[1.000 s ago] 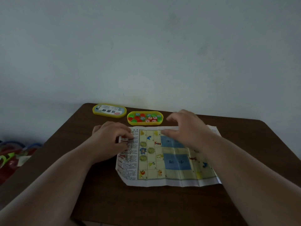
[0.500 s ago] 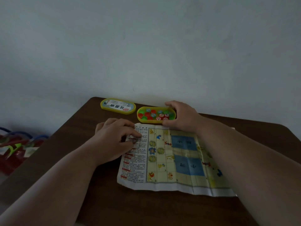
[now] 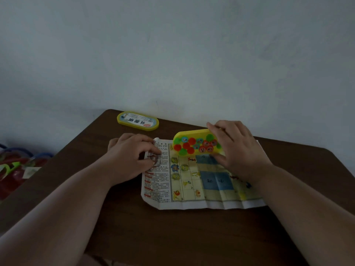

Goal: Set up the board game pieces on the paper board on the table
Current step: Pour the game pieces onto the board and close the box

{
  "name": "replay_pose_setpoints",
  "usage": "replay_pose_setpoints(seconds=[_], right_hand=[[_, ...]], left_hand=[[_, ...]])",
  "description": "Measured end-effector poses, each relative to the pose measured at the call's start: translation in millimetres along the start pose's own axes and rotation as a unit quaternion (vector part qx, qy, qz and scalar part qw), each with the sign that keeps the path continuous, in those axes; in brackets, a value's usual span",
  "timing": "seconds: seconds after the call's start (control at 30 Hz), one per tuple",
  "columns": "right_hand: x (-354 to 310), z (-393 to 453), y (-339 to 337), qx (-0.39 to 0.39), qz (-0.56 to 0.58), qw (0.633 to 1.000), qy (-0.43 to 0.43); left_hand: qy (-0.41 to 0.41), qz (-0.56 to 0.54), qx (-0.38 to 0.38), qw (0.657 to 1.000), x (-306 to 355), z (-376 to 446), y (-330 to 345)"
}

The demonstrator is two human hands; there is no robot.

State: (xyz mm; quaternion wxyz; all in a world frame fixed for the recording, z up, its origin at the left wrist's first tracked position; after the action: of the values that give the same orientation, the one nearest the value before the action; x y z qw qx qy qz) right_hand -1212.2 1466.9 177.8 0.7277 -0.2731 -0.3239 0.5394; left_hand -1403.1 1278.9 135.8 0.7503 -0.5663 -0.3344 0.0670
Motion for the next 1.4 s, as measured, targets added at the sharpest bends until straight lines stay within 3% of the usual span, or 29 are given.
replay_pose_setpoints(seconds=[0.23, 0.8, 1.03, 1.23, 1.4], right_hand=[[-4, -14, -7, 0.12, -0.097, 0.985, -0.079], [3, -13, -20, 0.178, -0.149, 0.969, -0.083], [1, -10, -15, 0.105, -0.087, 0.989, -0.063], [2, -14, -17, 0.101, -0.083, 0.99, -0.045], [19, -8, -12, 0.031, 0.026, 0.992, 0.116]], left_hand=[[0.004, -0.018, 0.013, 1.0, 0, -1, -2], [0.003, -0.002, 0.017, 1.0, -3, 2, 0], [0.004, 0.0, 0.016, 1.0, -3, 1, 0], [0.003, -0.004, 0.017, 1.0, -3, 1, 0], [0.001, -0.005, 0.008, 1.0, -4, 2, 1]])
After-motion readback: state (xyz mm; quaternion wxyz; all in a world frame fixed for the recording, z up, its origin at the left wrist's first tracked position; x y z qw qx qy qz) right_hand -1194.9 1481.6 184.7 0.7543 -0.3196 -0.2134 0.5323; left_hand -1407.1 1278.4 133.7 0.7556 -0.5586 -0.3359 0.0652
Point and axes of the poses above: each hand's wrist, its own z-axis towards the middle knuckle, its own y-axis out of the palm, x = y × z, the point moved 8 cm from there along z, towards the middle knuckle, and after that the axes turned 8 degrees about x, right-handed, at the moved point
